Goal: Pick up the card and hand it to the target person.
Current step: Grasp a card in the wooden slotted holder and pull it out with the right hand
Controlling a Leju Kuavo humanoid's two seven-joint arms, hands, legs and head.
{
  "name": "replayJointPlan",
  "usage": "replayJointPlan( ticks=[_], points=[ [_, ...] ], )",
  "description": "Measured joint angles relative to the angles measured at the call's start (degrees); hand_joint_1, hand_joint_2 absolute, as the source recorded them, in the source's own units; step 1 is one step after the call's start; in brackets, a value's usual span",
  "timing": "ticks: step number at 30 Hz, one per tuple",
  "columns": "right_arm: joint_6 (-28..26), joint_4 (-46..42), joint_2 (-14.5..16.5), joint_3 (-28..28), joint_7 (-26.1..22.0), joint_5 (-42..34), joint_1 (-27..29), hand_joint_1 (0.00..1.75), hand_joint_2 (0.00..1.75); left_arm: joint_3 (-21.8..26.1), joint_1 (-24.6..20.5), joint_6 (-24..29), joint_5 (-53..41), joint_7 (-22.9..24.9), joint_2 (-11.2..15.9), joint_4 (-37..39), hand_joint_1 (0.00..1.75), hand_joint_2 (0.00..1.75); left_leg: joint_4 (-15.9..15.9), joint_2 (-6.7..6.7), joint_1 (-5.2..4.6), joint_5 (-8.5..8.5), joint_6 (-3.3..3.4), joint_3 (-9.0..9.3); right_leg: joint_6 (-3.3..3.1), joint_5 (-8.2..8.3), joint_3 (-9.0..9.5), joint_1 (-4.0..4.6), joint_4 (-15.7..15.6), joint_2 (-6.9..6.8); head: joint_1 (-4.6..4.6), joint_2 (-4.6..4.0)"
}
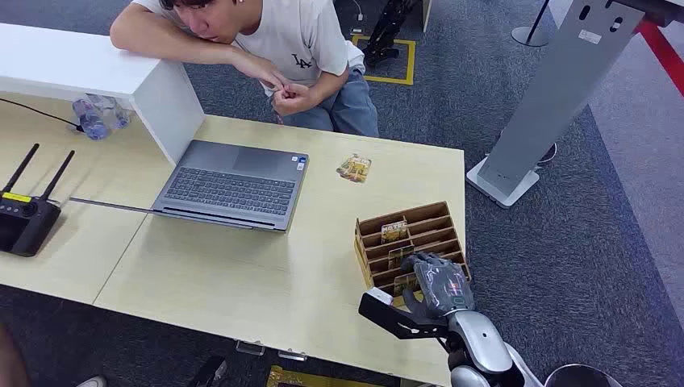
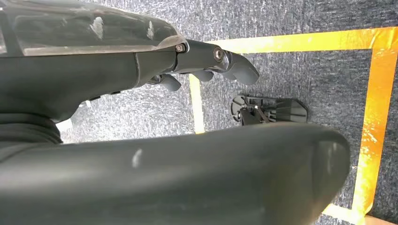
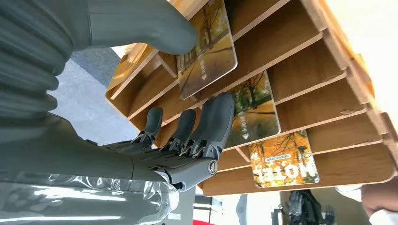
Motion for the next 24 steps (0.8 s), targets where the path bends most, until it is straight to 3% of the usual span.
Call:
replayJointPlan(
  ticks=[5, 9, 12, 21, 24],
  points=[
    [0.0, 0.5, 0.4, 0.3, -0.4, -0.4, 0.0, 0.92, 1.75, 0.0, 0.0, 0.0, 0.0, 0.0, 0.0, 0.0, 0.00, 0.00, 0.0, 0.00, 0.00, 0.00, 0.00, 0.01, 0.00, 0.00, 0.00, 0.00, 0.0, 0.00, 0.00, 0.00],
    [-0.2, 0.9, 0.7, 0.3, -0.6, -0.8, -0.1, 1.23, 1.75, 0.0, 0.0, 0.0, 0.0, -0.1, -0.1, 0.0, 0.00, 0.00, 0.0, 0.00, 0.00, 0.00, 0.00, 0.01, 0.00, 0.00, 0.01, 0.00, 0.0, 0.01, 0.01, 0.00],
    [-0.3, 1.1, 0.9, 0.4, -0.8, -0.9, -0.2, 1.30, 1.75, 0.0, 0.0, 0.0, 0.0, -0.1, -0.1, 0.0, 0.00, 0.00, 0.0, 0.00, 0.00, 0.00, 0.00, 0.02, 0.00, 0.00, 0.01, 0.00, 0.0, 0.01, 0.01, 0.00],
    [-0.3, 1.3, 1.1, 0.4, -1.1, -1.0, -0.2, 1.19, 1.75, 0.0, 0.0, 0.0, 0.0, -0.2, -0.1, 0.0, 0.00, 0.00, 0.0, 0.01, 0.00, 0.00, 0.00, 0.04, 0.00, 0.00, 0.03, 0.00, 0.0, 0.01, -0.01, 0.00],
    [-0.3, 1.4, 1.1, 0.4, -1.1, -1.0, -0.2, 1.06, 1.75, 0.0, 0.0, 0.0, 0.0, -0.3, -0.1, 0.0, 0.00, 0.00, 0.0, 0.01, 0.00, 0.00, 0.00, 0.04, 0.00, 0.00, 0.03, 0.00, 0.0, 0.01, 0.00, 0.00]
  ],
)
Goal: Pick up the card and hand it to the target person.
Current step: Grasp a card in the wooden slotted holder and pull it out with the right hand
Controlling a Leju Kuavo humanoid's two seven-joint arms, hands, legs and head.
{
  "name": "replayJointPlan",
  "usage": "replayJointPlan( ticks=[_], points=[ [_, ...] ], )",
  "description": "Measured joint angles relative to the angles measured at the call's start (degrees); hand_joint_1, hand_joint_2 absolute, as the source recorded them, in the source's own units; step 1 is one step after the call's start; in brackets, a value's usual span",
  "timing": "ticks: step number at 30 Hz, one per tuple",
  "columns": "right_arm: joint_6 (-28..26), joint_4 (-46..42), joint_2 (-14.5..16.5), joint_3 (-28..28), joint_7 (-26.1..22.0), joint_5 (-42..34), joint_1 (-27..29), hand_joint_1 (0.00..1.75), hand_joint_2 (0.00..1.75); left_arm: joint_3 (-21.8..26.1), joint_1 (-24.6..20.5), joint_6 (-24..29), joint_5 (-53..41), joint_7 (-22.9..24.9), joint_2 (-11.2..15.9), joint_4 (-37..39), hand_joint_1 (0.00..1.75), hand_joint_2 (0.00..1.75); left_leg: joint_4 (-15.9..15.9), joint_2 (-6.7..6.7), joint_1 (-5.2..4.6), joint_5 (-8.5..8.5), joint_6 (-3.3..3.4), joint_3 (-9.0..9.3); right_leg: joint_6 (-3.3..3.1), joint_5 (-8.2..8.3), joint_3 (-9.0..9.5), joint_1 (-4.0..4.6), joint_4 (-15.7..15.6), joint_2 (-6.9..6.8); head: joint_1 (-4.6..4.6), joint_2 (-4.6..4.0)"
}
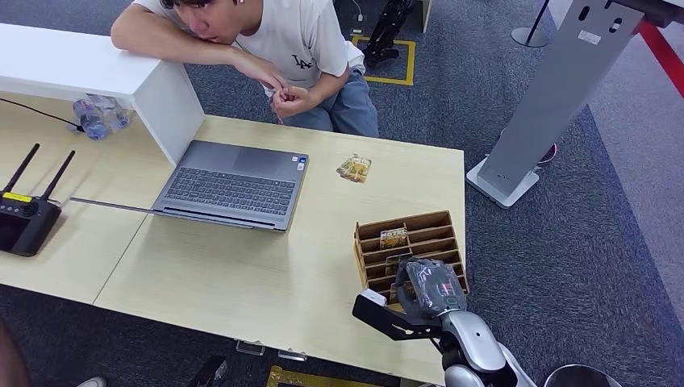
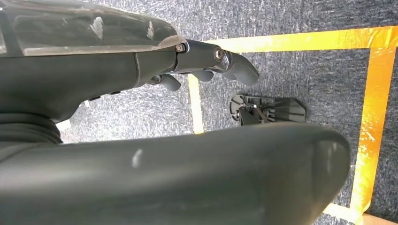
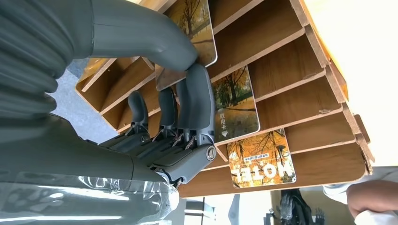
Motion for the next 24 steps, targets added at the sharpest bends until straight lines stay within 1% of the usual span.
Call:
replayJointPlan(
  ticks=[1, 4, 10, 16, 24],
  points=[
    [0.0, 0.0, 0.0, 0.0, 0.0, 0.0, 0.0, 0.99, 1.75, 0.0, 0.0, 0.0, 0.0, 0.0, 0.0, 0.0, 0.00, 0.00, 0.0, 0.00, 0.00, 0.00, 0.00, 0.00, 0.00, 0.00, 0.00, 0.00, 0.0, 0.00, 0.00, 0.00],
    [-0.2, 0.1, 0.0, 0.0, 0.0, 0.0, 0.0, 0.86, 1.75, 0.0, 0.0, 0.0, 0.0, 0.0, 0.0, 0.0, 0.00, 0.00, 0.0, 0.00, 0.00, 0.00, 0.00, 0.00, 0.00, 0.00, 0.00, 0.00, 0.0, 0.00, 0.00, 0.00],
    [-0.7, -0.1, -0.1, 0.0, 0.7, 0.1, 0.0, 0.71, 1.75, 0.0, 0.0, 0.0, 0.2, 0.0, 0.0, 0.0, 0.00, 0.00, 0.0, 0.00, 0.00, 0.00, 0.00, 0.00, 0.00, 0.00, -0.01, 0.00, 0.0, 0.00, 0.00, 0.00],
    [-1.0, -1.4, -0.7, -0.2, 1.9, 0.5, 0.1, 0.65, 1.75, 0.0, 0.0, 0.0, 0.3, 0.0, 0.0, 0.0, 0.00, 0.00, 0.0, 0.00, 0.00, 0.00, 0.00, 0.01, 0.00, 0.00, 0.00, 0.00, 0.0, 0.00, 0.01, 0.00],
    [-0.8, -3.0, -1.4, -0.2, 2.3, 0.5, 0.2, 0.62, 1.75, 0.0, 0.0, 0.0, 0.2, -0.1, 0.0, 0.0, 0.00, 0.00, 0.0, 0.00, 0.00, 0.00, 0.00, 0.00, 0.00, 0.00, -0.01, 0.00, 0.0, 0.00, 0.00, 0.00]
  ],
)
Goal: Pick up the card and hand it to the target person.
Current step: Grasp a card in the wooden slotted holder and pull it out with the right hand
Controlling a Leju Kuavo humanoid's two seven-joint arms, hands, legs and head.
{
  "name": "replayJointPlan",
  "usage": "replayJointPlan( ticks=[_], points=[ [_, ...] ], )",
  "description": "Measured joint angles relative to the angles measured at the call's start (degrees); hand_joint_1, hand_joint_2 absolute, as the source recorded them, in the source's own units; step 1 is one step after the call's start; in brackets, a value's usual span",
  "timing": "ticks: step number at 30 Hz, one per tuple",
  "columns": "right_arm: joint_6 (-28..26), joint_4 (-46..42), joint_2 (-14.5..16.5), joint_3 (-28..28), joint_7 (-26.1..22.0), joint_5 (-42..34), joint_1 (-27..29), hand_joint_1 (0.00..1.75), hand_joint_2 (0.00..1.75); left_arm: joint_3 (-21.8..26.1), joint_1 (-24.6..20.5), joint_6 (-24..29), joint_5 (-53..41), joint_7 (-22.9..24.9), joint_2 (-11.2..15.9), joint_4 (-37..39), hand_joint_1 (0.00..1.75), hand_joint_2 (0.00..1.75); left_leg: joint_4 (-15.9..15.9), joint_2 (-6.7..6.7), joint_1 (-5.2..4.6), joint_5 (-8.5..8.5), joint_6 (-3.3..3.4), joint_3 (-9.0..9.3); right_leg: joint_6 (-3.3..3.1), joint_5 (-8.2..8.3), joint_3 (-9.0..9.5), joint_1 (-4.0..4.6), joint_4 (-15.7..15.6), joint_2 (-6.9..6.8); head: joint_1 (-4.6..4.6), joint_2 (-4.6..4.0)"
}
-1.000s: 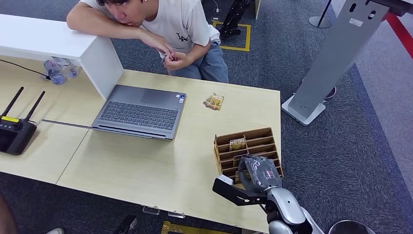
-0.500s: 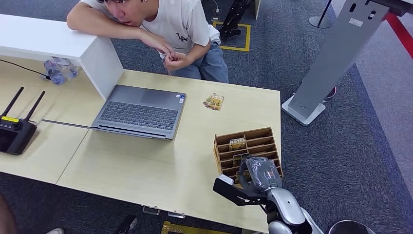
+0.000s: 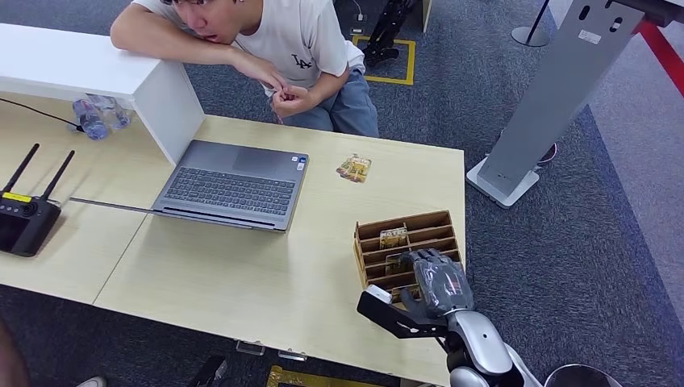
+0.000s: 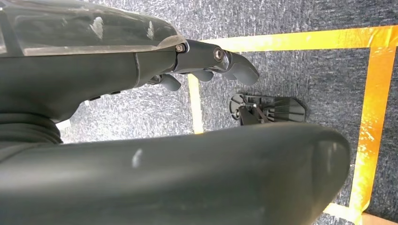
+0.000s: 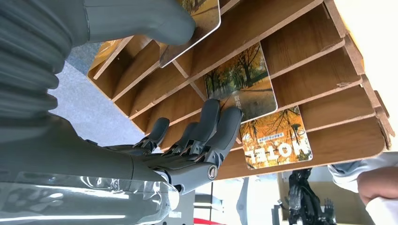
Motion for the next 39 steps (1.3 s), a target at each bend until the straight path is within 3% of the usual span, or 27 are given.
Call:
replayJointPlan(
  ticks=[12, 21, 39],
  points=[
    [0.1, -2.8, -0.9, -0.8, 2.1, 1.4, 1.0, 0.66, 1.75, 0.0, 0.0, -0.1, -0.2, -0.6, 0.0, 0.0, 0.00, 0.00, 0.0, 0.00, 0.00, 0.00, 0.00, 0.01, 0.00, 0.00, 0.00, 0.00, 0.0, 0.00, 0.01, 0.00],
    [3.2, -7.4, -1.8, -1.1, 5.0, 3.4, 2.3, 0.69, 1.75, 0.0, 0.0, -0.1, -0.1, -0.5, 0.0, 0.0, 0.00, 0.00, 0.0, 0.00, 0.00, 0.00, 0.00, 0.00, 0.00, 0.00, 0.00, 0.00, 0.0, 0.00, 0.01, 0.00],
    [6.7, -11.1, -1.9, -0.9, 4.6, 2.8, 3.4, 0.77, 1.75, 0.0, 0.0, 0.0, 0.1, -0.5, 0.0, 0.0, 0.00, 0.00, 0.0, 0.00, 0.00, 0.00, 0.00, -0.01, 0.00, 0.00, 0.00, 0.00, 0.0, 0.00, 0.01, 0.00]
  ],
)
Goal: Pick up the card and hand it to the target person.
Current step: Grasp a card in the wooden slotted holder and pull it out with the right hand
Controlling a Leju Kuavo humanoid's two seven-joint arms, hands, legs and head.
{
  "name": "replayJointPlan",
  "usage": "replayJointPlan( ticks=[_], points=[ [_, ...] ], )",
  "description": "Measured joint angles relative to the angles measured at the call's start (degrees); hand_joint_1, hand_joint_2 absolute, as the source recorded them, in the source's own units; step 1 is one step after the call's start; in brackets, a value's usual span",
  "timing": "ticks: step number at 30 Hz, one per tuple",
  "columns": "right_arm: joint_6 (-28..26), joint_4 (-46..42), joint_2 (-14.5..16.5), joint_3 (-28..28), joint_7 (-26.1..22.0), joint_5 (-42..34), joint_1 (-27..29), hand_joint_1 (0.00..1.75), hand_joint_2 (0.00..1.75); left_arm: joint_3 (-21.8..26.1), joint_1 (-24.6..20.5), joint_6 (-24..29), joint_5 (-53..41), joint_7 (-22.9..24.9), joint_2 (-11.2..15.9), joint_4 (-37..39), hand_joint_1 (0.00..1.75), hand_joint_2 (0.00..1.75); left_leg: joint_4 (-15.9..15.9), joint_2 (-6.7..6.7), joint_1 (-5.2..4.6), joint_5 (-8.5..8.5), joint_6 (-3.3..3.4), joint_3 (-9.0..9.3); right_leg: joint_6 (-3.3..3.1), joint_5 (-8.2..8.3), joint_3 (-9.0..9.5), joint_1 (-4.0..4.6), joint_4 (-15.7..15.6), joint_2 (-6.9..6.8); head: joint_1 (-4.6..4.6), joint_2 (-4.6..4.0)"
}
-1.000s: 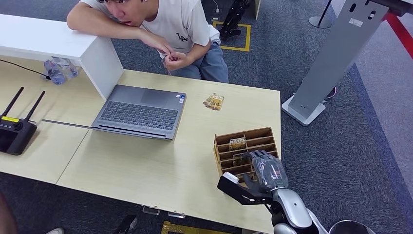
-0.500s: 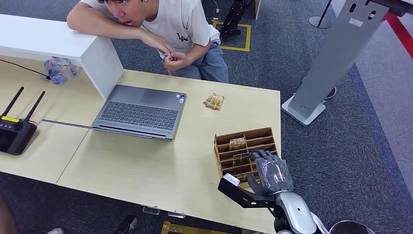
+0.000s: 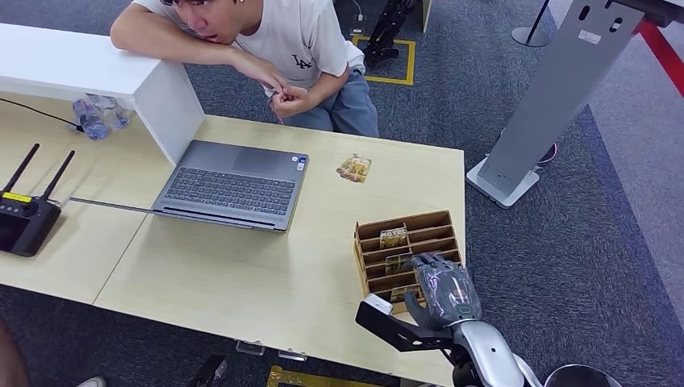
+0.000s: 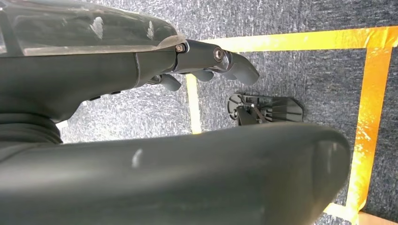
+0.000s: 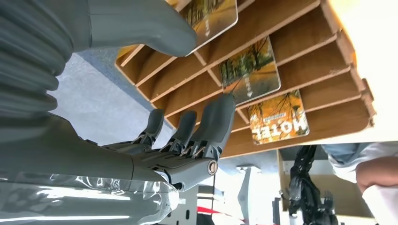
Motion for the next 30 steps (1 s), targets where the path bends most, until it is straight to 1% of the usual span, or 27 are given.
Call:
replayJointPlan(
  ticks=[7, 17, 23, 30],
  points=[
    [-0.1, 1.0, 0.5, 0.2, -1.0, -0.6, 0.0, 0.75, 1.75, 0.0, 0.0, 0.0, -0.2, 0.1, 0.0, 0.0, 0.00, 0.00, 0.0, 0.00, 0.00, 0.00, 0.00, 0.00, 0.00, 0.00, 0.00, 0.00, 0.0, 0.00, 0.01, 0.00],
    [-0.3, 2.5, 1.0, 0.2, -1.3, -0.8, -0.1, 0.69, 1.75, 0.0, 0.0, 0.0, 0.0, 0.1, 0.0, 0.0, 0.00, 0.00, 0.0, 0.00, 0.00, 0.00, 0.00, 0.00, 0.00, 0.00, 0.00, 0.00, 0.0, 0.00, 0.00, 0.00],
    [-0.3, 3.1, 1.1, 0.2, -1.3, -0.9, -0.1, 0.78, 1.75, 0.0, 0.0, 0.0, 0.1, 0.1, -0.1, 0.0, 0.00, 0.00, 0.0, 0.00, 0.00, 0.00, 0.00, -0.01, 0.00, 0.00, 0.00, 0.00, 0.0, 0.00, 0.00, 0.00],
    [-0.3, 3.5, 1.3, 0.2, -1.4, -0.9, -0.2, 0.78, 1.75, 0.0, 0.0, 0.0, 0.2, 0.1, -0.1, 0.0, 0.00, 0.00, 0.0, 0.00, 0.00, 0.00, 0.00, -0.01, 0.00, 0.00, 0.00, 0.00, 0.0, 0.00, 0.00, 0.00]
  ],
)
